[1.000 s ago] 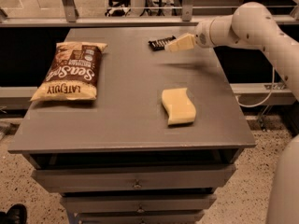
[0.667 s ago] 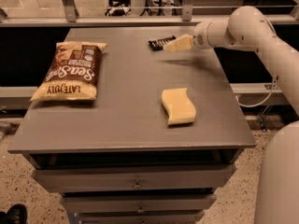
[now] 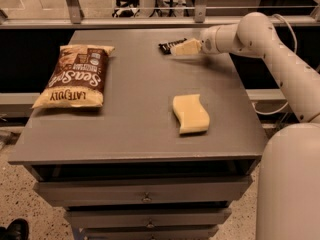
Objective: Move rxbar chocolate near sponge
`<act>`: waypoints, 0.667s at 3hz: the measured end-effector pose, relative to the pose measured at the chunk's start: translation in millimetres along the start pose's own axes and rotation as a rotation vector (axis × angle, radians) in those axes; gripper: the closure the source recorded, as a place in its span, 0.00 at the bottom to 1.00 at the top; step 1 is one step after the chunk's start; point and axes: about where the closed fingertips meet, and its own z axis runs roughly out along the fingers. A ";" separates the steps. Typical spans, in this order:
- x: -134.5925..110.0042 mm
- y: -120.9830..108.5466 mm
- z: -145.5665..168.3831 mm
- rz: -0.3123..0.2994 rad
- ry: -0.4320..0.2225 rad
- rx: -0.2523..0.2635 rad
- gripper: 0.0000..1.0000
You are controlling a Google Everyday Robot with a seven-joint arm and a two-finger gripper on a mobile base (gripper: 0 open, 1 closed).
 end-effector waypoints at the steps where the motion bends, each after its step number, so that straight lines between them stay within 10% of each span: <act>1: -1.2 1.6 6.6 0.004 -0.018 -0.021 0.38; 2: -3.4 4.1 5.9 -0.005 -0.029 -0.034 0.62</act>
Offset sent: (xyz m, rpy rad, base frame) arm -0.0013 0.0018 0.0085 0.0286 -0.0344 0.0443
